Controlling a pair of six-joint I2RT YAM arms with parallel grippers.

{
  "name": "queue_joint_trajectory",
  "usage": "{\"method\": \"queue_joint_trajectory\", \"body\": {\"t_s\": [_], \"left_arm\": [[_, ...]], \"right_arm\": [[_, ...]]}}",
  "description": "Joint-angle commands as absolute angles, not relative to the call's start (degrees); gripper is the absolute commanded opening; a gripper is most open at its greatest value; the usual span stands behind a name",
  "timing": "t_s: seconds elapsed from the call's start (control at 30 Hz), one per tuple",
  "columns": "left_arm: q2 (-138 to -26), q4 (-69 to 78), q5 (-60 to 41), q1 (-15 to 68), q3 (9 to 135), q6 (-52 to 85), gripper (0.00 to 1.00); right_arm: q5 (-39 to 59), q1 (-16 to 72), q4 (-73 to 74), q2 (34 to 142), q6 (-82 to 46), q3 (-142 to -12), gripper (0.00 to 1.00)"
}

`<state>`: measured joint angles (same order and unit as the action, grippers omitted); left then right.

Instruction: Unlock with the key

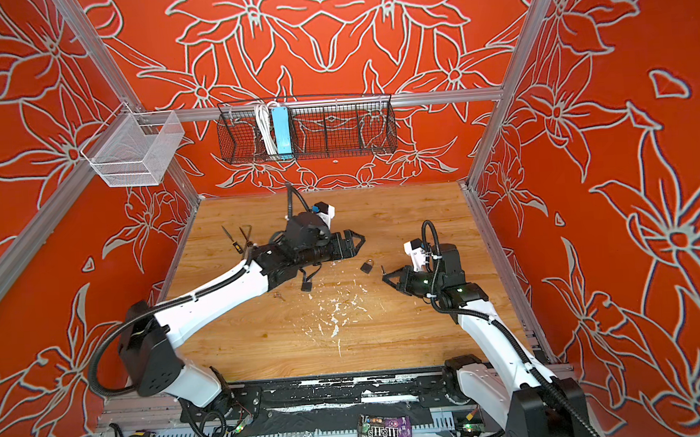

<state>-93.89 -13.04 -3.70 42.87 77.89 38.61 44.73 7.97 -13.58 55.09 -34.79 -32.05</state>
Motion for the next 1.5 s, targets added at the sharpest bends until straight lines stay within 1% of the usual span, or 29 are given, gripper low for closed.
{"method": "queue_joint_trajectory", "body": {"t_s": [0.0, 0.2, 0.33, 0.4, 0.53, 0.63, 0.8, 0.93, 1.17, 1.47], "left_arm": [[-100.36, -26.01, 0.68, 44.18, 83.96, 34.98, 0.90], [-111.96, -33.96, 2.07, 45.43, 96.27, 31.18, 0.89], [-119.27, -39.11, 3.51, 45.79, 103.89, 29.51, 0.86], [-122.35, -41.78, 4.62, 45.88, 107.46, 29.66, 0.83], [-127.80, -45.42, 6.22, 45.97, 113.34, 29.50, 0.82], [-130.71, -46.32, 6.65, 46.05, 115.99, 28.80, 0.79], [-133.86, -46.60, 5.88, 46.14, 118.85, 26.79, 0.74], [-136.41, -48.28, 6.83, 46.22, 121.99, 25.39, 0.68], [-141.07, -52.28, 7.45, 46.27, 126.89, 25.09, 0.63], [-144.12, -52.64, 8.24, 46.32, 128.63, 24.55, 0.59]], "right_arm": [[40.72, 7.70, -19.72, 53.27, -30.43, -30.99, 0.00], [41.22, 7.56, -22.18, 54.10, -29.55, -30.11, 0.00], [40.74, 7.56, -24.18, 54.34, -28.41, -30.41, 0.00], [40.67, 7.56, -25.45, 54.17, -27.72, -30.67, 0.00], [41.34, 7.56, -29.08, 53.12, -26.34, -32.18, 0.00], [40.38, 7.56, -30.14, 52.39, -26.02, -32.49, 0.00], [41.84, 7.56, -30.98, 52.38, -26.30, -33.88, 0.00], [41.19, 7.56, -31.49, 52.10, -26.28, -34.52, 0.00], [41.39, 7.56, -32.60, 51.86, -26.19, -35.28, 0.00], [41.48, 7.58, -33.48, 52.12, -25.34, -36.66, 0.00]]}}
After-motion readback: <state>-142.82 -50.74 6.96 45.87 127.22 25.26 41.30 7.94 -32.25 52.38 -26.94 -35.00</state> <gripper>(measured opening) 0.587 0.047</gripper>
